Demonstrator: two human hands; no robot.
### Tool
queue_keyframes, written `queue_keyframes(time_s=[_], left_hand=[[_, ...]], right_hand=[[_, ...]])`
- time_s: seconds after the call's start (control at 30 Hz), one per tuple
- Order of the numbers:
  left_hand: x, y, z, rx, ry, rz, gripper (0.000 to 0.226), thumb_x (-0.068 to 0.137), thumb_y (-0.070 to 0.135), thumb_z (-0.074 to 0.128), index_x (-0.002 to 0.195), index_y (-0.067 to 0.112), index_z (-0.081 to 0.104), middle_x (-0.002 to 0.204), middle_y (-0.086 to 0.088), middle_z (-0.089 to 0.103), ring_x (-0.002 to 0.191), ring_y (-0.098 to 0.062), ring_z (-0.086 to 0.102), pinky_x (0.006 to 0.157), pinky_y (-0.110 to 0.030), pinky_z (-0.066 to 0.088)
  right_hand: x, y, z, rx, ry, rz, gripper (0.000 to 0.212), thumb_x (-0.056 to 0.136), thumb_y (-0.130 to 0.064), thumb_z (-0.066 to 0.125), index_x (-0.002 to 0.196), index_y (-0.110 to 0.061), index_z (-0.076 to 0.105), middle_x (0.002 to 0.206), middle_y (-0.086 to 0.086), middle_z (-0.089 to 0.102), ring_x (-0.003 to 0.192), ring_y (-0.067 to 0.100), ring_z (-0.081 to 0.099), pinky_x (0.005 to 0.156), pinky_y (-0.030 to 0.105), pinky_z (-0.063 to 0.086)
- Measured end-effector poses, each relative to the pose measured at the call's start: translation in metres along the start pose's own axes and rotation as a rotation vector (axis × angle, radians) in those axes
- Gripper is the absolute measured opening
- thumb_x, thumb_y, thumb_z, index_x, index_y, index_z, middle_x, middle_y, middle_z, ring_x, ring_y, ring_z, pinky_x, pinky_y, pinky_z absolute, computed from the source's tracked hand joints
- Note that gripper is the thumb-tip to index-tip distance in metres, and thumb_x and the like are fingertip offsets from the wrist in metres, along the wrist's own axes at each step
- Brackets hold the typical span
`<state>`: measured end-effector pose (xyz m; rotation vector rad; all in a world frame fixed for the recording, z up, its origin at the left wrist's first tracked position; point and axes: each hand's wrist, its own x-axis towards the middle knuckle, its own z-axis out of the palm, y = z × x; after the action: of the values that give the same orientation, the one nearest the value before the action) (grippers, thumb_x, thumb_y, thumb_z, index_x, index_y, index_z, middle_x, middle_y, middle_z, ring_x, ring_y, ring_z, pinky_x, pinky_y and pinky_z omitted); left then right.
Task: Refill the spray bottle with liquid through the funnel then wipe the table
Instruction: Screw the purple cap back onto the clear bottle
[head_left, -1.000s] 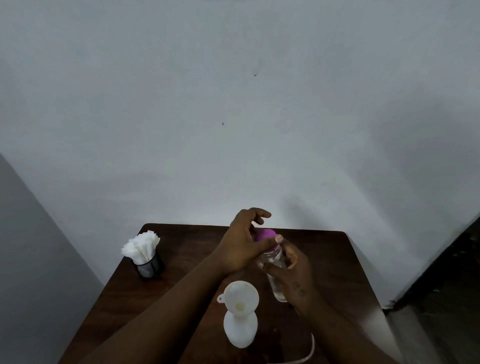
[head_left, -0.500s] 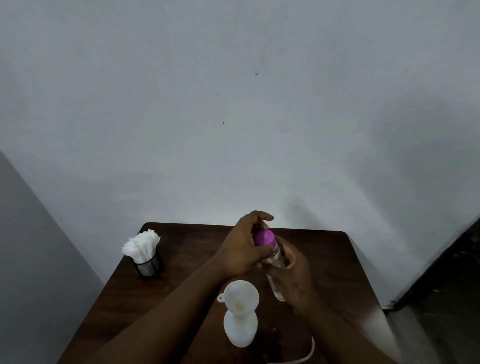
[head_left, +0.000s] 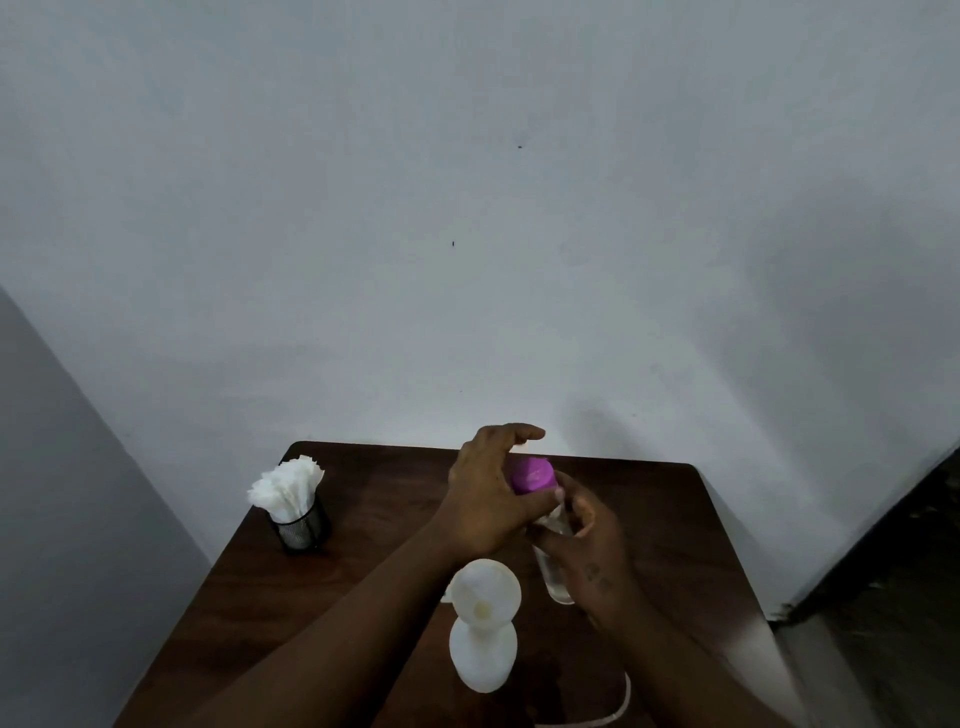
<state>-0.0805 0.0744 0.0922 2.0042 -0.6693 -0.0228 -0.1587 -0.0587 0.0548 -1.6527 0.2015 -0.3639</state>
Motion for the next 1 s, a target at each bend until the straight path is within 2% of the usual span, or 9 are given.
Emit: queue_keyframes(time_s=[0.1,0.2,0.3,0.37,0.5,0.6,0.67,0.83,1.0], left_hand=[[0.0,0.0,-0.002,-0.069,0.007,-0.046,0.058,0.068,0.048,0.083,0.12,0.042,0.058,0.114,0.01,0.059,0.103,-0.006,0.061,0.087,-0.035,0.06],[-0.002,0.001,-0.001,-0.082,-0.023,-0.017,0.055,0.066,0.043,0.074,0.119,0.041,0.059,0.12,0.018,0.059,0.115,-0.007,0.059,0.097,-0.043,0.055],[-0.004,0.003,0.001,0.031,0.036,-0.006,0.059,0.065,0.057,0.07,0.121,0.044,0.055,0.122,0.024,0.051,0.12,-0.003,0.047,0.105,-0.041,0.046],[-0.005,0.003,0.001,0.032,0.052,-0.028,0.062,0.065,0.061,0.073,0.122,0.043,0.054,0.118,0.021,0.052,0.117,-0.004,0.049,0.101,-0.036,0.048],[-0.008,0.001,0.004,-0.117,-0.053,-0.047,0.061,0.071,0.03,0.076,0.127,0.035,0.053,0.123,0.016,0.055,0.119,-0.01,0.056,0.095,-0.037,0.057],[-0.01,0.001,0.009,-0.063,-0.011,-0.014,0.065,0.072,0.042,0.079,0.129,0.042,0.049,0.127,0.025,0.047,0.123,-0.004,0.048,0.097,-0.031,0.054],[-0.01,0.0,0.009,-0.043,0.041,-0.025,0.066,0.072,0.049,0.083,0.129,0.041,0.05,0.125,0.022,0.047,0.121,-0.002,0.047,0.095,-0.023,0.052],[-0.009,-0.001,0.008,-0.136,0.001,-0.039,0.064,0.076,0.023,0.079,0.131,0.039,0.051,0.126,0.018,0.052,0.12,-0.008,0.055,0.095,-0.034,0.057],[-0.008,0.0,0.007,-0.067,0.096,-0.032,0.072,0.073,0.043,0.086,0.134,0.04,0.048,0.121,0.016,0.05,0.118,-0.005,0.049,0.092,-0.022,0.052]], right_hand=[[0.001,0.0,0.001,-0.007,0.015,-0.011,0.054,0.075,0.012,0.076,0.122,-0.013,0.064,0.11,-0.001,0.073,0.098,0.003,0.07,0.076,0.01,0.051],[0.0,-0.002,0.001,-0.035,0.023,-0.017,0.054,0.075,0.013,0.076,0.118,-0.018,0.062,0.105,-0.007,0.071,0.092,-0.008,0.068,0.073,0.007,0.049],[0.0,-0.003,0.002,-0.022,0.022,-0.003,0.05,0.076,0.017,0.071,0.112,-0.016,0.061,0.099,-0.008,0.068,0.087,-0.009,0.068,0.068,0.005,0.049],[0.001,-0.002,0.002,-0.015,0.02,0.004,0.049,0.076,0.014,0.074,0.113,-0.016,0.063,0.101,-0.006,0.07,0.092,-0.003,0.069,0.07,0.006,0.049],[0.001,-0.003,0.002,-0.011,0.007,0.011,0.05,0.076,0.013,0.074,0.116,-0.015,0.064,0.101,-0.011,0.07,0.088,-0.01,0.067,0.069,0.006,0.05],[0.002,-0.004,0.002,0.016,0.015,0.024,0.051,0.075,0.02,0.07,0.104,-0.021,0.064,0.087,-0.017,0.072,0.087,-0.006,0.069,0.065,0.006,0.05],[0.003,-0.002,0.002,0.028,0.009,0.035,0.05,0.075,0.017,0.072,0.108,-0.019,0.065,0.092,-0.014,0.073,0.089,-0.005,0.069,0.066,0.007,0.05],[0.001,-0.005,0.001,-0.011,0.007,0.012,0.053,0.074,0.015,0.075,0.12,-0.01,0.063,0.103,-0.007,0.07,0.089,-0.008,0.068,0.069,0.006,0.05],[0.003,0.0,0.0,0.048,-0.018,0.029,0.056,0.074,0.016,0.074,0.125,-0.004,0.062,0.112,0.009,0.071,0.097,0.007,0.071,0.07,0.012,0.053]])
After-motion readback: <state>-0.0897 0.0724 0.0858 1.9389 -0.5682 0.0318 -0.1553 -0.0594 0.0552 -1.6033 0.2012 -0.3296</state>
